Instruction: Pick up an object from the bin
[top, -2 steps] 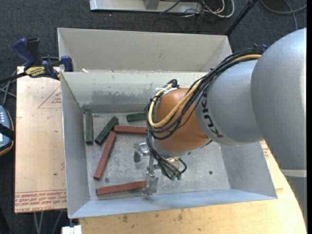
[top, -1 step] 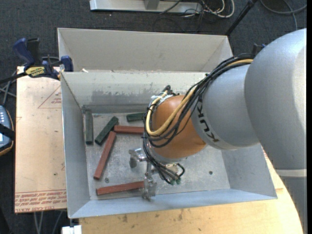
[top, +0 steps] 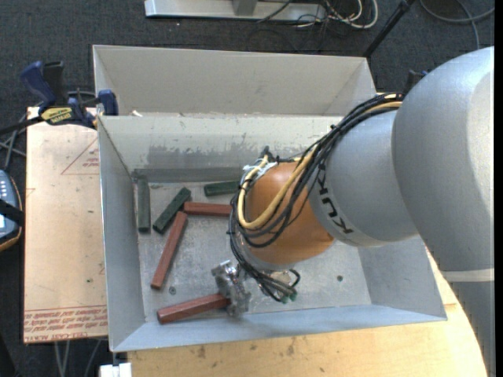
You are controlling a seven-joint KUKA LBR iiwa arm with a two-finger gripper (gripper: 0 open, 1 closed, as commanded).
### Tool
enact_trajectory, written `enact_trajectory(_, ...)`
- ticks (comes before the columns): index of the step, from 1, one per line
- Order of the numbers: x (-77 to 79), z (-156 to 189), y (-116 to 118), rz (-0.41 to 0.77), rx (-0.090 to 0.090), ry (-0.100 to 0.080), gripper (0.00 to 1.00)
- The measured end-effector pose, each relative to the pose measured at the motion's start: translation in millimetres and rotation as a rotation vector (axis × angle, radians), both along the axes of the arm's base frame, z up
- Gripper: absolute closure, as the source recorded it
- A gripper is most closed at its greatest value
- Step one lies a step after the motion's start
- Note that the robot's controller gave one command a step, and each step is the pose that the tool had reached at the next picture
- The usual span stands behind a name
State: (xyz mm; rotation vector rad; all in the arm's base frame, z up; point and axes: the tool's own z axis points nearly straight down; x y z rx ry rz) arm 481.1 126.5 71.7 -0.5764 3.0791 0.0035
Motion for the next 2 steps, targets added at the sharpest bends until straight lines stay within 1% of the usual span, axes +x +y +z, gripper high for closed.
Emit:
enact_trajectory(1,0.0,0.0,0.0,0.000,0.000,0.000,1.00)
enact_trajectory(2,32.9,122.5,27.5,0.025,-0.003,0.008,1.00)
